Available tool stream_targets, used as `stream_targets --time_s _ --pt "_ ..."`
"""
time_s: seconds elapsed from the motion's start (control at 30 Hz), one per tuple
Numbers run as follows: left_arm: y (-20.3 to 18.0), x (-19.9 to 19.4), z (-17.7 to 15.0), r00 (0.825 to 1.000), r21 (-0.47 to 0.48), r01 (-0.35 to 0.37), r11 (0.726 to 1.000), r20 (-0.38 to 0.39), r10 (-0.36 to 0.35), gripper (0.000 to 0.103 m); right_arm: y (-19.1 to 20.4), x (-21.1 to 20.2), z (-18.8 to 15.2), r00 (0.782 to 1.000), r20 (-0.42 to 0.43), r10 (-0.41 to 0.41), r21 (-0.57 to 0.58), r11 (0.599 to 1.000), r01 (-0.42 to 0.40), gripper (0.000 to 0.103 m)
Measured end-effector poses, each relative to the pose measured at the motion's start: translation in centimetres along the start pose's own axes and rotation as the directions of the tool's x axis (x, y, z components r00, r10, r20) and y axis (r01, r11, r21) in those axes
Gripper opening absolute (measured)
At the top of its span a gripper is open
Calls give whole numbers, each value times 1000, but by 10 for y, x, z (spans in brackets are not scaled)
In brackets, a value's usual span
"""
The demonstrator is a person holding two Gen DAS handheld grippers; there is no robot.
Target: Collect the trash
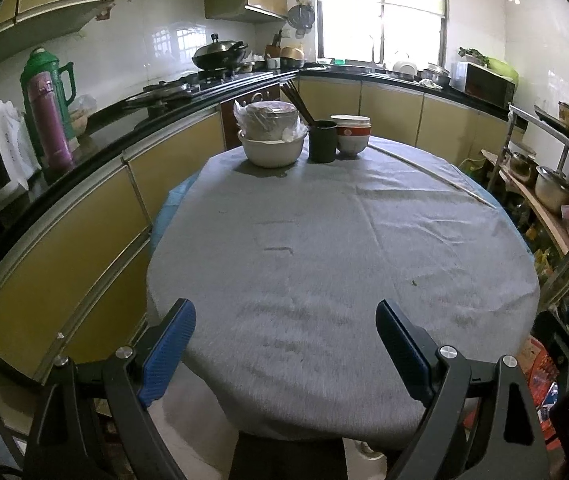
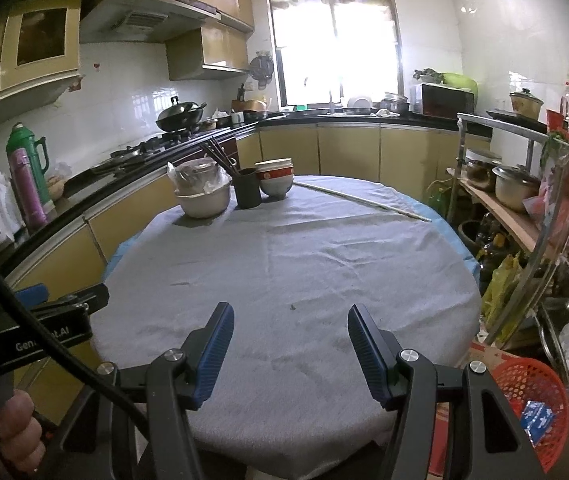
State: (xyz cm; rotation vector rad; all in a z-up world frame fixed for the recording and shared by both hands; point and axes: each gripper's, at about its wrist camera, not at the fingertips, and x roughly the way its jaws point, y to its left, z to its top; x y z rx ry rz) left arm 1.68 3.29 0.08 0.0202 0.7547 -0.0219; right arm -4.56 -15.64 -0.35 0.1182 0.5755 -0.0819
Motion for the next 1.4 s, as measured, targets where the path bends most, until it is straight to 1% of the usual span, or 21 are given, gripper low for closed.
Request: stream_targets --time_s 0.23,0.53,0.73,0.9,1.23,1.3,1.4 --pt "8 11 7 1000 -2 9 1000 -10 -9 92 6 6 8 1000 4 -28 3 1000 28 63" --pt "20 14 9 999 26 -34 999 15 34 92 20 16 9 999 -14 -30 8 1000 31 63" --pt "25 20 5 1000 29 -25 999 -10 26 92 25 20 4 999 -35 -32 6 999 33 63" --pt "25 23 5 1000 35 -22 999 -17 23 92 25 23 3 998 -47 -36 11 999 36 63" --pt "21 51 14 998 40 -32 999 -53 34 92 19 53 10 995 -88 -45 25 999 48 63" --pt "20 59 17 998 38 -26 999 -61 28 92 15 63 12 994 -96 -47 26 998 50 63" --pt "17 80 24 995 21 7 1000 -97 -5 92 -1 85 17 993 -106 -48 53 997 54 63"
